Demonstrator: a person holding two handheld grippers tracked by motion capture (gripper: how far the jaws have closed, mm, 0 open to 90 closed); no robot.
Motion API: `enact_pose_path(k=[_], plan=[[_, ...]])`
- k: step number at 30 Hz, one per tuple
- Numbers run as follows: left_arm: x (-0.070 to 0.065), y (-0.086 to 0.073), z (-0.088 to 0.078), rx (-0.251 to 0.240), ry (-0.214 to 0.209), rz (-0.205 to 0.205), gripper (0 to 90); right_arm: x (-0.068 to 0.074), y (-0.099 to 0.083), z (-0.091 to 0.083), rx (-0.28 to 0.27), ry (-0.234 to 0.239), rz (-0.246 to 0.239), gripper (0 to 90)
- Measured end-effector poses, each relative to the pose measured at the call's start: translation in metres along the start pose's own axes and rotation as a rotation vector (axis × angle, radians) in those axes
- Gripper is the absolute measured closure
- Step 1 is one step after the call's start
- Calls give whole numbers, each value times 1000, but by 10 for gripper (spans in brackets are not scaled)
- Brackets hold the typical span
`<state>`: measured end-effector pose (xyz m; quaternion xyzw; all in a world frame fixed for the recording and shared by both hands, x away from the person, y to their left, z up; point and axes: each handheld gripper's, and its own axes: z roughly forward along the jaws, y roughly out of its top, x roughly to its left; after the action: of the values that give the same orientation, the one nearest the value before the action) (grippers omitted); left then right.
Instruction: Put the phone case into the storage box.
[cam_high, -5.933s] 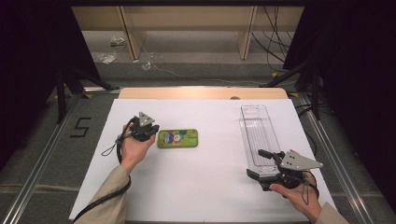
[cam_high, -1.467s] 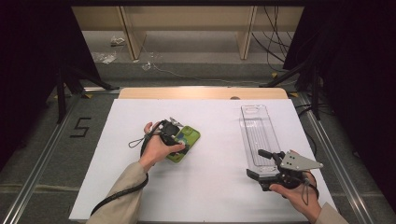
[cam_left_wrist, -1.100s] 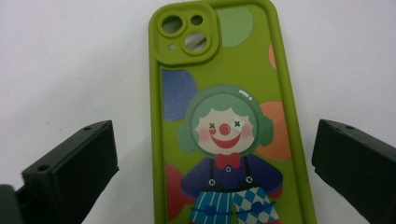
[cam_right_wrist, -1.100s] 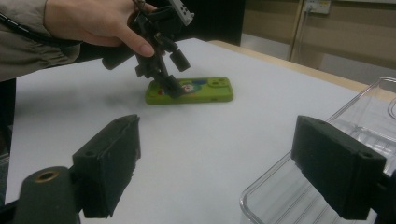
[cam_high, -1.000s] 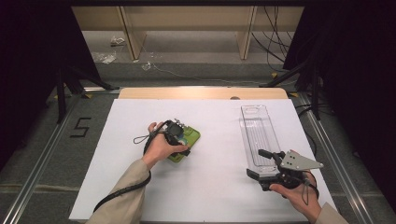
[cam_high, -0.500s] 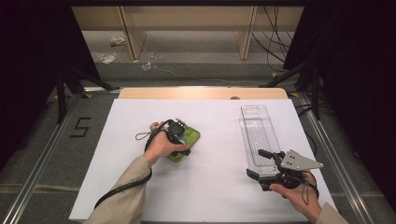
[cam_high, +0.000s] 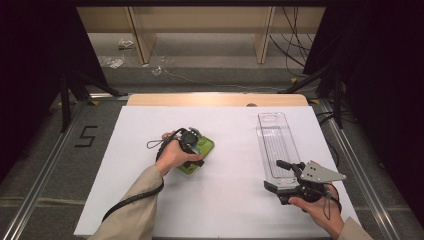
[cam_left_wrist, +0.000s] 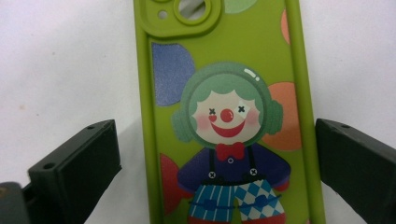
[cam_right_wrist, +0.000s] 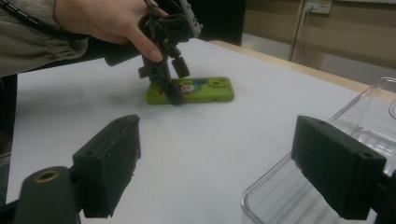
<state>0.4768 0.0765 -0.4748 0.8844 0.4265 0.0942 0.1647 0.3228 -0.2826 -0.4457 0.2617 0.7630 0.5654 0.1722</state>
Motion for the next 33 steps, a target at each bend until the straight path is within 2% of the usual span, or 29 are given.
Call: enact_pose_path(k=[5,14,33], plan=[[2,0,1,4,-15,-18,17,0,0,0,0,-2,-1,167],[5,2,1,27,-41,-28,33,0,0,0,2,-2,-1,167],[4,6,1,54,-50,-29,69,0,0,0,6,-2,-4,167]])
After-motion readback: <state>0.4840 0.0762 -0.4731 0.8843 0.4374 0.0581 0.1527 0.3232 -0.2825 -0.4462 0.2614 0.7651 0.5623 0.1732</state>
